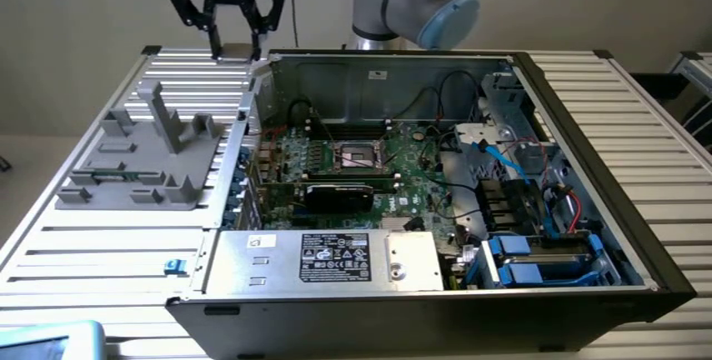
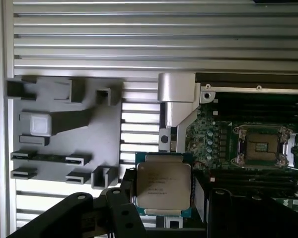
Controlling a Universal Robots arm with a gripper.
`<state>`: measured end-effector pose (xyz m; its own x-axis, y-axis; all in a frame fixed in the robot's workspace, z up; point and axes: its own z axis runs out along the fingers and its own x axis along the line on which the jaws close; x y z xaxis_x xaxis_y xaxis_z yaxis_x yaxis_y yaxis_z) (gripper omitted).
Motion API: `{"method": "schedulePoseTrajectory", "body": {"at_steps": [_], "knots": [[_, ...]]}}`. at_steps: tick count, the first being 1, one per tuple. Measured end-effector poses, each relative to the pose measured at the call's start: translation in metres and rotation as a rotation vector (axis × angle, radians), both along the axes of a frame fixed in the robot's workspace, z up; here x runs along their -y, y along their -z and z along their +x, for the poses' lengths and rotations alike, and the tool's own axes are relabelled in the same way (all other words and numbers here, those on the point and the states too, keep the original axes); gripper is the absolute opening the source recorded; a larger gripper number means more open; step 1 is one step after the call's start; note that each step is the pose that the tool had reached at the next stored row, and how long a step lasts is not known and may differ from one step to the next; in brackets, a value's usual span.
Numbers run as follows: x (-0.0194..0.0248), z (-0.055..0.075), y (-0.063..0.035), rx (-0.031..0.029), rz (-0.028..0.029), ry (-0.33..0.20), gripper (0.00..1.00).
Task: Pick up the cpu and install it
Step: 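Pick up the cpu and move it towards the insertion slot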
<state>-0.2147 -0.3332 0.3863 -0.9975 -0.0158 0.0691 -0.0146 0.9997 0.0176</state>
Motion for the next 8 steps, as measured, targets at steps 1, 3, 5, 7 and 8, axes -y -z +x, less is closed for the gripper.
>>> {"method": "schedulePoseTrajectory", "body": {"at_steps": [1,3,5,7,8], "knots": [[0.0003,0.004,0.0000,0.0013,0.0000,0.000,0.56],[0.0007,0.010,0.0000,0.0072,0.0000,0.000,0.56],[0.0010,0.016,0.0001,0.0190,0.0000,0.000,0.56],[0.0011,0.022,0.0005,0.0353,0.0001,0.000,0.56],[0.0011,0.025,0.0007,0.0415,0.0001,0.000,0.56]]}}
